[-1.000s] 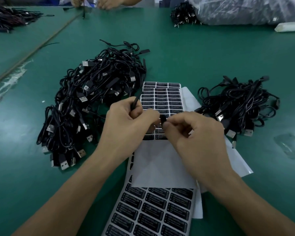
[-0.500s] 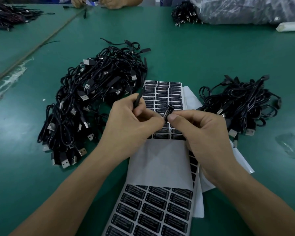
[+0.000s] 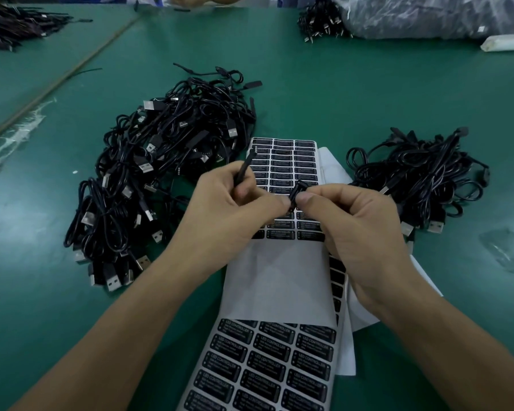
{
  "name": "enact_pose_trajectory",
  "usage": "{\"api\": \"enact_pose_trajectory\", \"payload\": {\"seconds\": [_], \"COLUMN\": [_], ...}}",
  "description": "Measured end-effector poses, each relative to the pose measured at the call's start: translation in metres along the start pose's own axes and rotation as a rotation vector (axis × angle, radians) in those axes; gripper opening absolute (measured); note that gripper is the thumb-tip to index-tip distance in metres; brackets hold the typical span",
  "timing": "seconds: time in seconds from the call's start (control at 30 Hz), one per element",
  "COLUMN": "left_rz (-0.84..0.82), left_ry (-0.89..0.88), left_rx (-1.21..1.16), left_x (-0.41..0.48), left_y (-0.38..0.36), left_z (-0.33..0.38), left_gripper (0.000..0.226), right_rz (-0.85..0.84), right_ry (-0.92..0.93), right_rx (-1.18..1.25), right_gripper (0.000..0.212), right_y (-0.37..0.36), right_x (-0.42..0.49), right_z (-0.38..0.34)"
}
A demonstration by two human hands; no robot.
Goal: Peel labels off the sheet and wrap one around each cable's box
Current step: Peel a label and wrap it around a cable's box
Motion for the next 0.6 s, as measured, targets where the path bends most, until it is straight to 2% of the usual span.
{"api": "enact_pose_trajectory", "payload": {"seconds": [0.1,0.23,0.33,0.43,0.6], "left_rz": [-0.003,0.074,0.052,0.046,0.083], "left_ry": [0.027,0.119,0.077,-0.003,-0.125], "left_rx": [0.002,-0.058,0.079,0.183,0.28], "left_x": [0.003,0.007,0.004,0.002,0.002], "left_y": [-0.002,-0.003,-0.002,-0.003,-0.003], "left_z": [0.002,-0.001,-0.005,-0.008,-0.008], "left_gripper": [0.024,0.026,0.032,0.027,0.017], "right_rz": [0.006,0.006,-0.024,-0.053,-0.046], "right_ry": [0.0,-0.003,0.011,0.029,0.047], "right_rx": [0.016,0.109,0.253,0.337,0.284], "right_gripper": [0.013,0.012,0.012,0.004,0.008], "right_y": [0.0,0.001,-0.001,-0.002,-0.001], "right_x": [-0.001,-0.002,-0.002,-0.002,-0.001], "right_z": [-0.003,-0.006,-0.008,-0.008,-0.003]}}
Point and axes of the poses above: each hand's wrist, its own x-axis towards the middle knuckle, its own y-axis out of the back of the hand, z = x × y, the point moved 1 cm from there along x, towards the middle knuckle, and after that the axes turned 10 degrees about -z, right-handed, at the moved point
